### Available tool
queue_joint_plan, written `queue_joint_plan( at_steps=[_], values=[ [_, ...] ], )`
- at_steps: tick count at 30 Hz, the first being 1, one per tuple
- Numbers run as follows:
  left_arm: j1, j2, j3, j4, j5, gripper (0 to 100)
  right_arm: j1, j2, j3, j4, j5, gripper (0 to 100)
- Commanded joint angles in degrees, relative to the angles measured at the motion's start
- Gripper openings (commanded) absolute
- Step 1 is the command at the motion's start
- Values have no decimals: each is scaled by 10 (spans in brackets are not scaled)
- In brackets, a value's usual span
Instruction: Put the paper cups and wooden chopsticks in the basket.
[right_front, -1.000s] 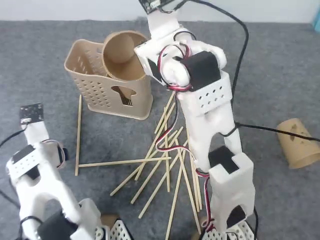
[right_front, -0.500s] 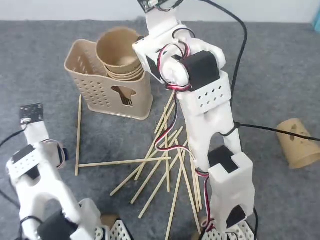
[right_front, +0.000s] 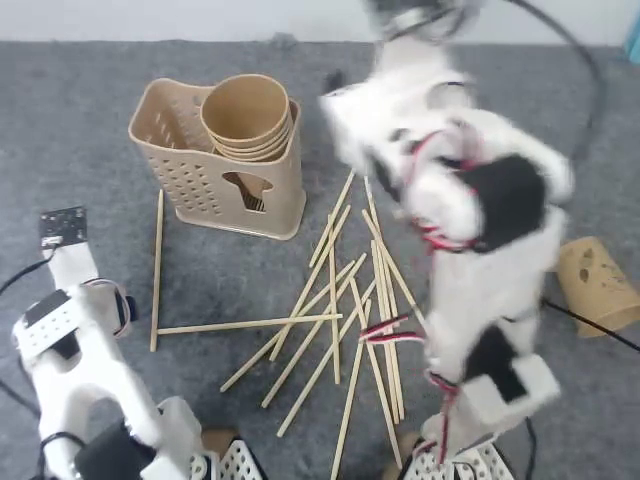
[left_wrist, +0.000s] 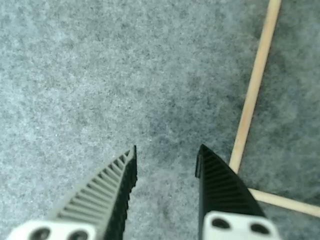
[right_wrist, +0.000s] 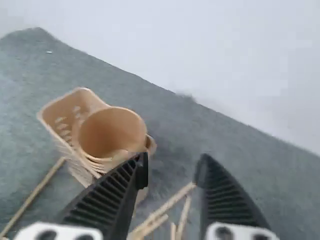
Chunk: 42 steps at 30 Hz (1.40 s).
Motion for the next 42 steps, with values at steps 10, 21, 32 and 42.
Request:
queue_joint_plan(
  at_steps=[10,21,32,42],
  values=[
    [1,-18,0,-9,-4,187,254,-400,535,16,26,80],
    [1,-17,-1,-9,-5,187,476,-515,841,-8,138,85],
    [5,-16,-2,-9,-5,187,650,-517,1132,-263,149,251],
    [5,-17,-1,-9,-5,187,651,-510,1225,-415,131,214]
  ],
)
